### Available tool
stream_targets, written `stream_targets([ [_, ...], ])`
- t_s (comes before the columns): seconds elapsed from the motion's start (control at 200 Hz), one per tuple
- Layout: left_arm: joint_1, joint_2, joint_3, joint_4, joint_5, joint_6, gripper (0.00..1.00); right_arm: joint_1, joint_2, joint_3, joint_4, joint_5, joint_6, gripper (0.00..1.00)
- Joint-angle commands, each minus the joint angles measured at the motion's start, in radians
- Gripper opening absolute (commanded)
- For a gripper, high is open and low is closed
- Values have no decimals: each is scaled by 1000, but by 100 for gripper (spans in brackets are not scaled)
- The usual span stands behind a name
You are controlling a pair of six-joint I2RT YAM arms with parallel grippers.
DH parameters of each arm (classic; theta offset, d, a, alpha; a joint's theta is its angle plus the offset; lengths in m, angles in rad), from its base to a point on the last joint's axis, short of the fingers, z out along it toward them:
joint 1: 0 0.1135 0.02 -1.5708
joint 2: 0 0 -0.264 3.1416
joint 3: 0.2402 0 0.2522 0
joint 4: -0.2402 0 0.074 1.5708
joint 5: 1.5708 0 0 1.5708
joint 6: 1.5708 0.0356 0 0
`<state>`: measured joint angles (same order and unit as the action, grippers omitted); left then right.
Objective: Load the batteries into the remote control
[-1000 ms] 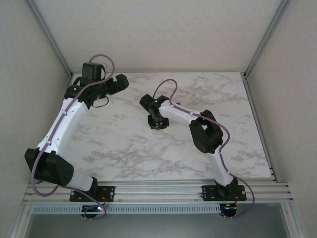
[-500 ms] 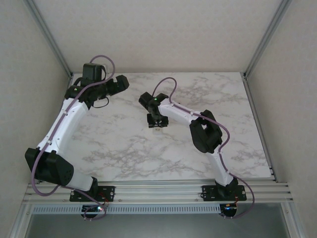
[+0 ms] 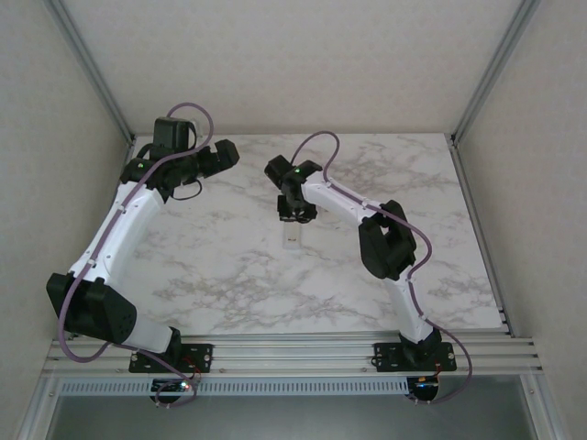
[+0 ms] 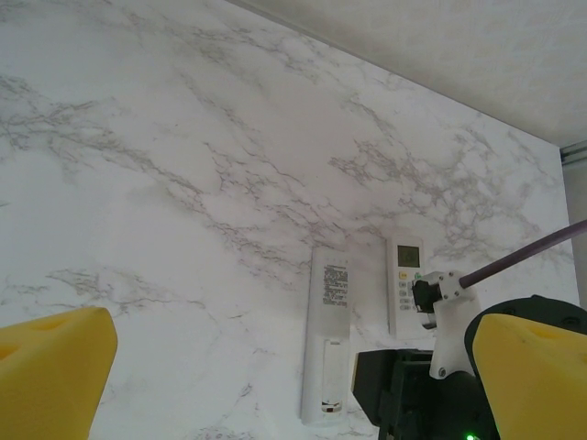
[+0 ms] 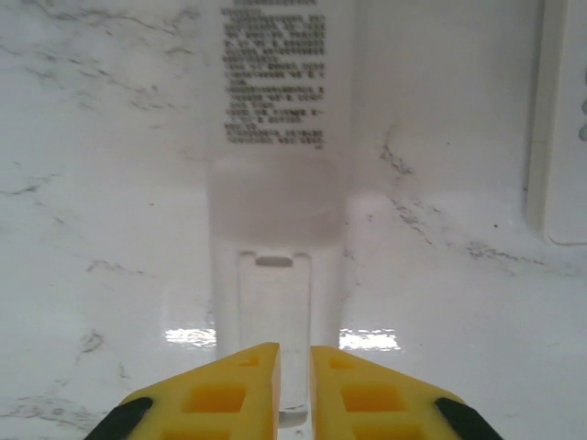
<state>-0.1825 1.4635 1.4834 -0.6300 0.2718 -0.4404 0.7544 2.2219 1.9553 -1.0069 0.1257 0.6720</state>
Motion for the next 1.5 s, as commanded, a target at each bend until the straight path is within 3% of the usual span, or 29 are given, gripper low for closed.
stream_targets([
  [0.0,-5,0,-10,1,-2,10,100,2,49,38,-28,-13,-3,13],
  [0.27,-3,3,-10,3,-2,10,100,2,96,44,-34,-28,1,6],
  [0.856,-2,12,-12,8,-3,11,99,40,110,-44,-33,-47,14,5],
  [1.497,-2,20,-51,21,34,-14,100,122,31,-311,48,-122,71,2],
])
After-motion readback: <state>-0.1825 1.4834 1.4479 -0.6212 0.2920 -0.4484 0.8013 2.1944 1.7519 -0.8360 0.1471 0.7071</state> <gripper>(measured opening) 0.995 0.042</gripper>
